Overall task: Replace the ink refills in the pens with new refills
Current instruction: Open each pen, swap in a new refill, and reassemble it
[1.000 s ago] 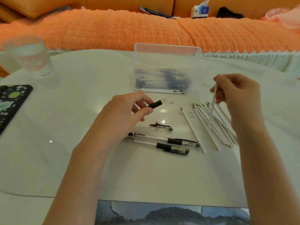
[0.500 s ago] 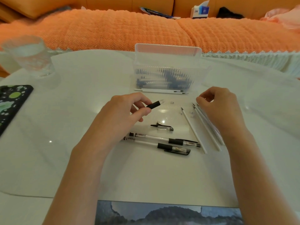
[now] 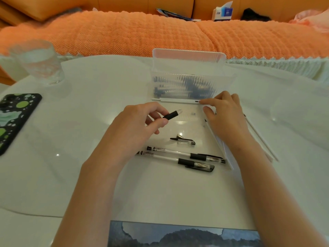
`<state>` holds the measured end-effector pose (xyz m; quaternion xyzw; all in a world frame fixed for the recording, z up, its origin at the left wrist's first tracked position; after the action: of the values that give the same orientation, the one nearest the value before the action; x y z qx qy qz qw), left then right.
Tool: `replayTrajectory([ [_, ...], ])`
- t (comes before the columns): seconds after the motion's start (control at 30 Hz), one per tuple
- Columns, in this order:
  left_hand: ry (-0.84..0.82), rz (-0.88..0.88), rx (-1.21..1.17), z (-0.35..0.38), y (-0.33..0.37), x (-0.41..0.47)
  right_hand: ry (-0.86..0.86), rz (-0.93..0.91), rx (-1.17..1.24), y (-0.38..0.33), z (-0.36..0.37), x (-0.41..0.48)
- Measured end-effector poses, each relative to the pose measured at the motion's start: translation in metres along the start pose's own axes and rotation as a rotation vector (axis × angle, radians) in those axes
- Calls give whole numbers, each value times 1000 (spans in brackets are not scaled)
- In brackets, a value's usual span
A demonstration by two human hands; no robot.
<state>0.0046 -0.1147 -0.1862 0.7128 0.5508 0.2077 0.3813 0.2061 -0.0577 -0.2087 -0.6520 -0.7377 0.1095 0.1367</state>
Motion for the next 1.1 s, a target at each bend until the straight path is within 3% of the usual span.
replayTrajectory([
  [0.57,42,4,-21,-4,-1,-1,-9,33,117,4,-2,-1],
  [0.7,102,10,-56,-9,-2,-2,8,42,327,6,-14,-7],
  [1.1,176,-25,-53,-16,-7,-1,-10,-118,488,4,-38,-29],
])
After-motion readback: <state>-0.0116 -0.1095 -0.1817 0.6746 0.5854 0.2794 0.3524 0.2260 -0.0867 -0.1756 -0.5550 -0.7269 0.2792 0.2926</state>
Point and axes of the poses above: each hand's wrist, its own x-axis towards the middle knuckle, its own z-axis out of the palm, y = z × x, the point moved 5 cm from there along x, towards the middle knuckle, and after that the axes turned 15 degrees about -y, right-handed, at the moved point
